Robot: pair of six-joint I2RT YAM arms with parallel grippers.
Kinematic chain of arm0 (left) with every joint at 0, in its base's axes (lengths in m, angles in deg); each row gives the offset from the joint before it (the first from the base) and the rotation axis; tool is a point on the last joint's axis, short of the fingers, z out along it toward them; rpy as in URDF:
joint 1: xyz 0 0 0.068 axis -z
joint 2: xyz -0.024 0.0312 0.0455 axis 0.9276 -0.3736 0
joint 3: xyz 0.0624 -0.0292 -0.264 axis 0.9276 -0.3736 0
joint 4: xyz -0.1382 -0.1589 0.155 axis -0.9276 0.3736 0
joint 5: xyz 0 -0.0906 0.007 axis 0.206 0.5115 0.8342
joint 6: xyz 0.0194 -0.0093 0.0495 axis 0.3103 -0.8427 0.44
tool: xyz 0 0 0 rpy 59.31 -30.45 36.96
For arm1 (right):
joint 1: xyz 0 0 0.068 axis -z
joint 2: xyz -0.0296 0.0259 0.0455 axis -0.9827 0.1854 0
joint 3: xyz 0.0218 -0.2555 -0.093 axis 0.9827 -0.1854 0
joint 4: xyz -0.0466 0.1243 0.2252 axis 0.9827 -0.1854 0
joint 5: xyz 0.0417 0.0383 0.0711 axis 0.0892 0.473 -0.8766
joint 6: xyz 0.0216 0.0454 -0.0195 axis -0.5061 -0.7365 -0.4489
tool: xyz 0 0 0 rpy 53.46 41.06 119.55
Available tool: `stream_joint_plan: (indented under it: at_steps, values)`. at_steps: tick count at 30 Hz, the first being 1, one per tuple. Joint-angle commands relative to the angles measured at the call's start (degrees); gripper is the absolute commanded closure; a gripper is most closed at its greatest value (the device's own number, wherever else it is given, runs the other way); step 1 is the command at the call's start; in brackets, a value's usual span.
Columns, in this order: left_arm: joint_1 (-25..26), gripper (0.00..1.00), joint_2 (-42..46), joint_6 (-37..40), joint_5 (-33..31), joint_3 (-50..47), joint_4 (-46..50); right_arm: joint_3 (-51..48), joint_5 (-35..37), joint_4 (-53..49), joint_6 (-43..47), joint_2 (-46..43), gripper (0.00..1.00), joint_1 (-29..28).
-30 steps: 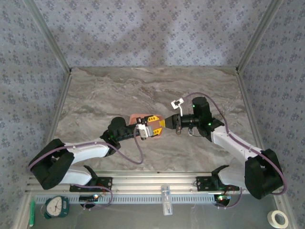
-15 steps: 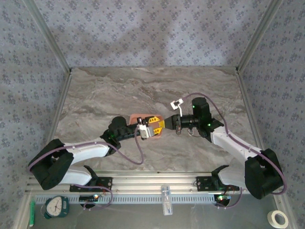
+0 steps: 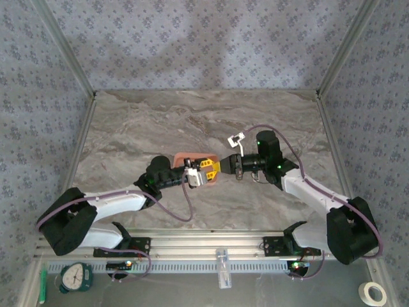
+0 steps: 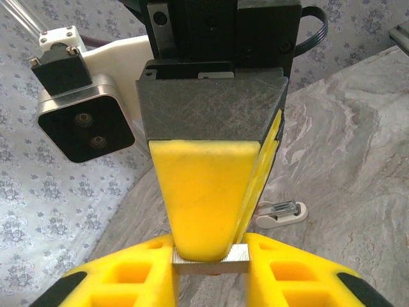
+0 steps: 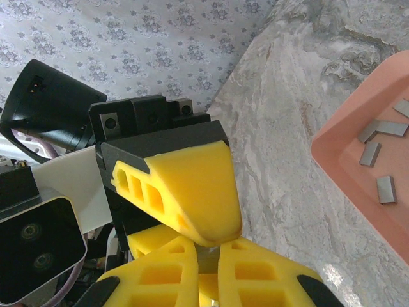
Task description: Load the staples into the stapler
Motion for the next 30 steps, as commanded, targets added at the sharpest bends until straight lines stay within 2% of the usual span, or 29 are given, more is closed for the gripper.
stream_joint_plan:
  at_steps: [1, 5, 8, 10, 15, 21, 30]
  values:
    - [0.52, 0.75, 1.8, 1.32, 1.8, 2.26, 0.31, -0.24, -1.2, 0.97, -0.38, 0.67, 0.88, -0.48]
    - [0.46, 0.78, 2.51, 1.25, 1.57, 3.08, 3.31, -0.22, -0.99, 0.69, -0.31, 0.67, 0.85, -0.28]
    - [0.58, 0.8, 3.89, 1.16, 1.0, 5.12, 11.01, 0.22, 0.25, -1.91, 0.3, -0.19, 0.72, 0.75]
    - [0.55, 0.8, 4.76, 0.63, 0.39, 5.82, 15.29, 0.62, 1.02, -5.57, 2.28, -1.89, 0.64, 2.29]
    - [1.72, 0.8, 6.2, -1.14, -3.05, 8.33, 28.27, 3.16, 6.12, -20.28, 8.92, -7.44, 0.53, 7.57]
    - [6.49, 0.8, 4.34, -3.08, -9.51, 13.6, 45.89, 6.98, 17.82, -36.4, 14.34, -9.72, 0.51, 13.47]
    - [12.87, 0.81, -6.98, -3.61, -18.67, 30.24, 75.89, 7.73, 23.38, -40.82, 17.26, -9.02, 0.5, 20.54]
